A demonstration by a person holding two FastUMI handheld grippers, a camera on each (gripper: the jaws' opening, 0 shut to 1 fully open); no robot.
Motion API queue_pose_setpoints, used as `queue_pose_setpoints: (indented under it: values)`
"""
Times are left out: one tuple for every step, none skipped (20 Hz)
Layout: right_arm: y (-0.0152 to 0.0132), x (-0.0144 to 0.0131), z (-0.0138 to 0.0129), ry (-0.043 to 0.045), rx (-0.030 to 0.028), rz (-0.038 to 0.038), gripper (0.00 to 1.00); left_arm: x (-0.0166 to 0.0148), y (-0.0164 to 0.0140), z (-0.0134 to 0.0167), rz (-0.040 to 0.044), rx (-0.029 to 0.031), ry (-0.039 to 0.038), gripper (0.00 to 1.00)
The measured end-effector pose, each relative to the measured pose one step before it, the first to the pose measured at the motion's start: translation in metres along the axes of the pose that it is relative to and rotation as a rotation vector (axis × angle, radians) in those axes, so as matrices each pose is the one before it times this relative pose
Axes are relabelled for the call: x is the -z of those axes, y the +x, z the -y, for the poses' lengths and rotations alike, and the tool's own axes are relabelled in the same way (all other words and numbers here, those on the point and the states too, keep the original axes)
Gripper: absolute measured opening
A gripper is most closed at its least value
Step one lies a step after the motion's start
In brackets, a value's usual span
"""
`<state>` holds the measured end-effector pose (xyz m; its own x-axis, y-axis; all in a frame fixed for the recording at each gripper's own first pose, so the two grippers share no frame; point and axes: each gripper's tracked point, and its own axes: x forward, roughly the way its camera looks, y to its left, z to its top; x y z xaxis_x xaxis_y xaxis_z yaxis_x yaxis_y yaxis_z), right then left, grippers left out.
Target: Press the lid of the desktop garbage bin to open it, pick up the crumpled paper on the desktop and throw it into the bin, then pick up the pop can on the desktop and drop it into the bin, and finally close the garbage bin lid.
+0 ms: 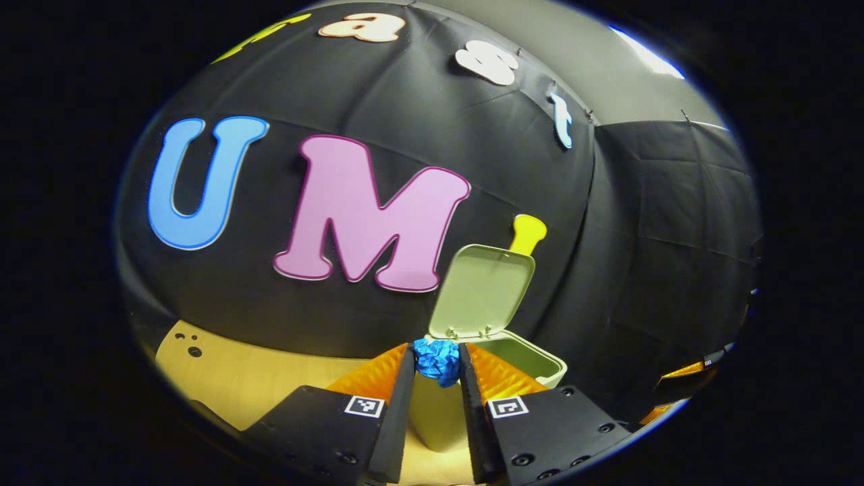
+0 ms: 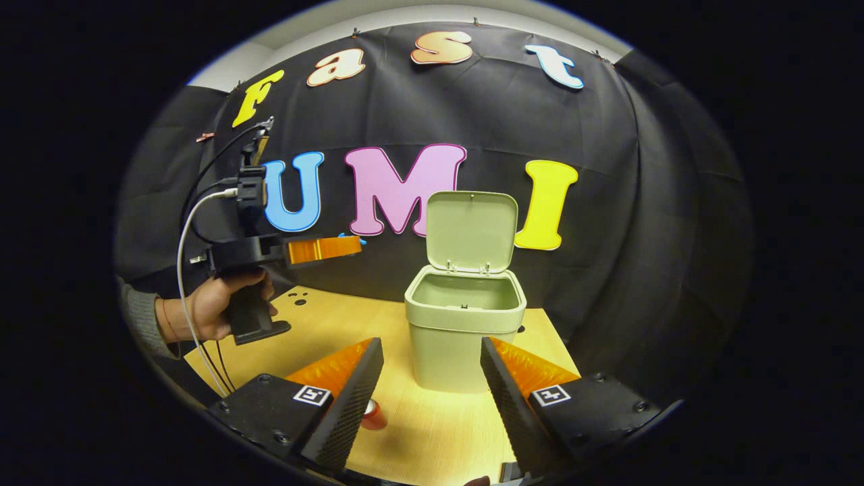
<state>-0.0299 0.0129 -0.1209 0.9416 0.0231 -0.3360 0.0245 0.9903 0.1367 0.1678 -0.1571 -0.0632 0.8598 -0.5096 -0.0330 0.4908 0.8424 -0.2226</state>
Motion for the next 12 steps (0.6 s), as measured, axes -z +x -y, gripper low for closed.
queue_pose_setpoints:
  values:
    - [-0.00056,-0.00026,0.00192,0.00235,0.00768,0.00129,0.92,0.00090,0.00830,0.00681,-0.00446,0.01286,0.01247,0.42]
    - [-0.00065,-0.00044,0.00240,0.00258,0.00775,0.00186,0.92,0.00255,0.00946,0.00785,-0.00606,0.01735,0.00749,0.42]
    - [-0.00179,-0.00016,0.00165,0.00258,0.00740,0.00147,0.92,0.00112,0.00760,0.00776,-0.00520,0.01731,0.00442,0.42]
    - [-0.00025,-0.00017,0.00333,0.00146,0.00973,0.00226,0.92,0.00253,0.00941,0.00516,-0.00699,0.01328,0.00465,0.42]
    - [-0.00151,0.00019,0.00368,0.00295,0.00851,0.00173,0.92,0.00317,0.00842,0.00321,-0.01001,0.00903,0.00486,0.42]
    - [-0.00126,0.00048,0.00402,0.00470,0.00728,-0.00018,0.92,0.00439,0.00834,0.00479,-0.01083,0.00558,0.00582,0.41]
    - [-0.00090,0.00059,0.00223,0.00632,0.00660,-0.00071,0.92,0.00324,0.00740,0.00326,-0.01129,0.00518,0.00273,0.42]
    - [-0.00033,-0.00060,0.00178,0.00615,0.00551,0.00067,0.92,0.00578,0.00790,0.00317,-0.01345,0.00404,-0.00345,0.41]
    - [-0.00123,-0.00009,0.00196,0.00286,0.00721,0.00110,0.92,0.00391,0.00741,0.00397,-0.01289,0.00747,-0.00537,0.41]
    - [-0.00024,-0.00012,0.00210,0.00029,0.00723,0.00019,0.92,0.00506,0.00785,0.00440,-0.01318,0.00756,-0.00036,0.41]
    - [-0.00158,0.00028,0.00275,0.00053,0.00597,0.00133,0.92,0.00544,0.00608,0.00360,-0.01712,0.00675,0.00695,0.41]
    - [-0.00137,0.00026,0.00205,-0.00085,0.00569,0.00233,0.92,0.00738,0.00769,0.00024,-0.01825,0.00219,0.01209,0.42]
